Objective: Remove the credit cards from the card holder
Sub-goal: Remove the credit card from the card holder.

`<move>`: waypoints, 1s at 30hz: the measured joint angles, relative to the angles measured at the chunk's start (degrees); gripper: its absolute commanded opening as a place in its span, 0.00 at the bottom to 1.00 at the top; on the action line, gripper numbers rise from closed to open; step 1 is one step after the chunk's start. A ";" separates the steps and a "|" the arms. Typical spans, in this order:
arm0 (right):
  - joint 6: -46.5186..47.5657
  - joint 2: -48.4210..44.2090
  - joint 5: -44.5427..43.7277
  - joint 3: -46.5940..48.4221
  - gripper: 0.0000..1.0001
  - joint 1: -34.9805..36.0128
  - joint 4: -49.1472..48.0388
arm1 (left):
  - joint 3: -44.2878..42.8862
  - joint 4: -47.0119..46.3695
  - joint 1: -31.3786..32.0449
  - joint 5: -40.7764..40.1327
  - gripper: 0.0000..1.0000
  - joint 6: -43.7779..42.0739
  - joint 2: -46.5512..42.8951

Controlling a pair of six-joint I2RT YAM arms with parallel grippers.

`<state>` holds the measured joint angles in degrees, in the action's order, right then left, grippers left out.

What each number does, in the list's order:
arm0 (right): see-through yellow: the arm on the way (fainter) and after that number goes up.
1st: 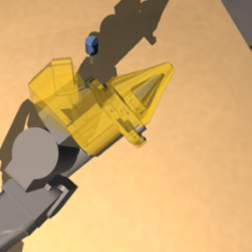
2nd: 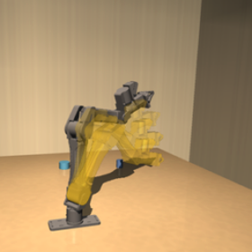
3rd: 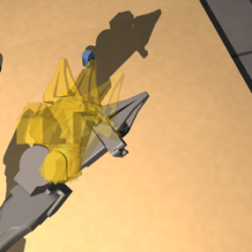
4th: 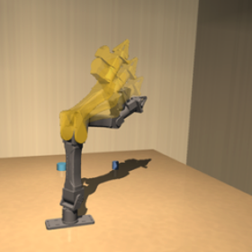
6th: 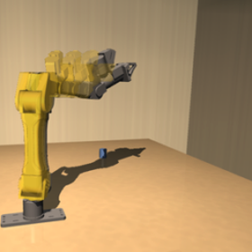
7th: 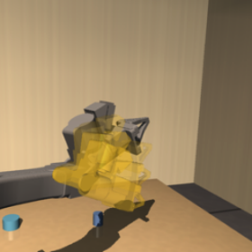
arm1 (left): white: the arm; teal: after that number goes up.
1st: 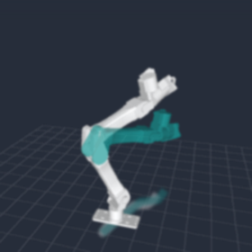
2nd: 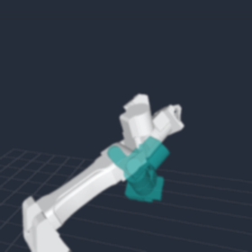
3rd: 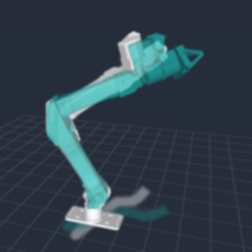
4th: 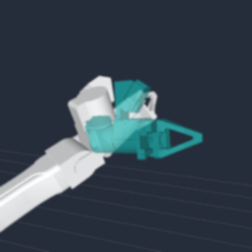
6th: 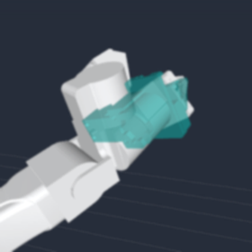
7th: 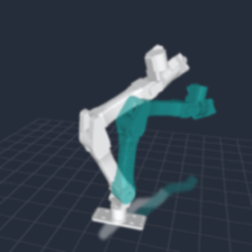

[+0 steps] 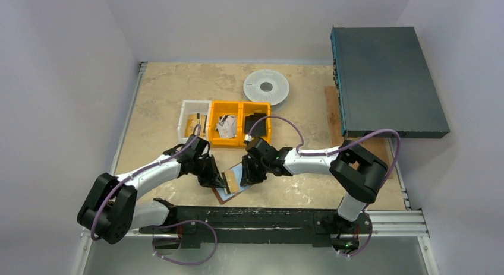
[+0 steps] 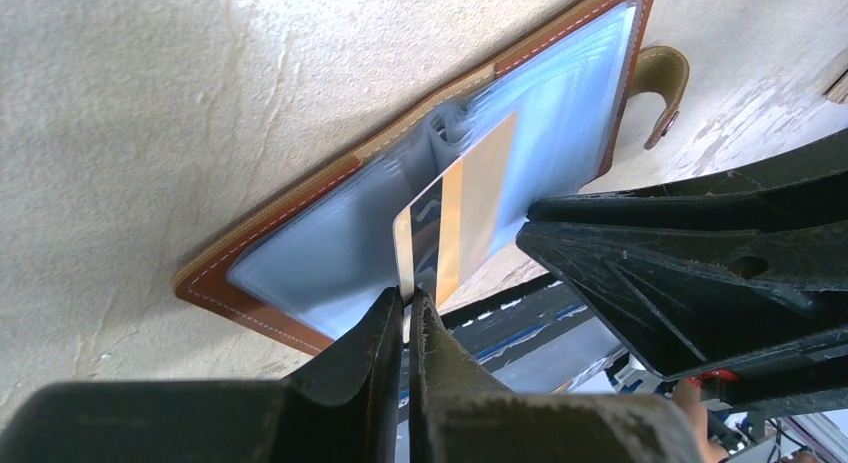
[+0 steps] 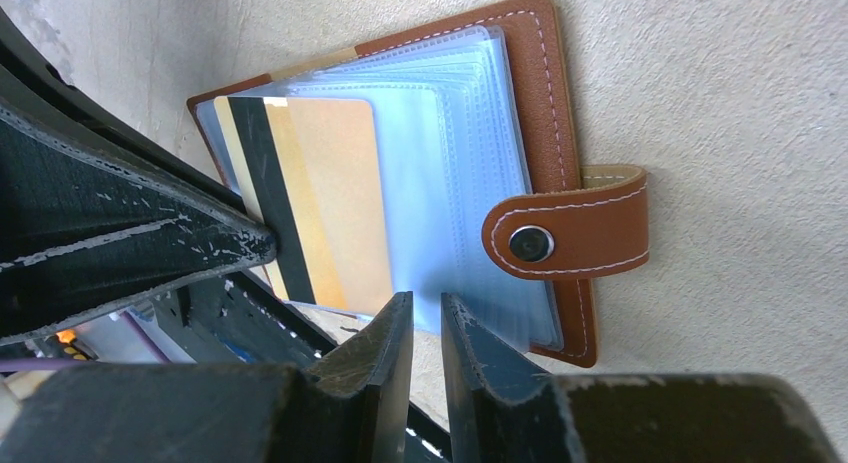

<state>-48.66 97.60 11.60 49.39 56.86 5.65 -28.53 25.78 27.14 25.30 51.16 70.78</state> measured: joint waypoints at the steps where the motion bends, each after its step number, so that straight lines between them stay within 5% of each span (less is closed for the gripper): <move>1: -0.02 -0.04 0.00 -0.09 0.18 0.00 -0.15 | -0.04 0.35 -0.17 -0.07 0.00 -0.09 -0.17; 22: -0.07 -0.46 0.02 -0.17 0.19 -0.31 0.00 | -4.20 13.25 -2.38 -4.90 0.00 -4.33 -7.34; 30: 0.70 -4.48 -1.81 0.26 0.31 -0.63 4.22 | -6.75 16.20 -2.38 -6.05 0.00 -6.25 -11.41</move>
<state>-47.97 93.12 9.78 49.65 56.23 9.87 -35.29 41.98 24.75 19.25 44.91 59.37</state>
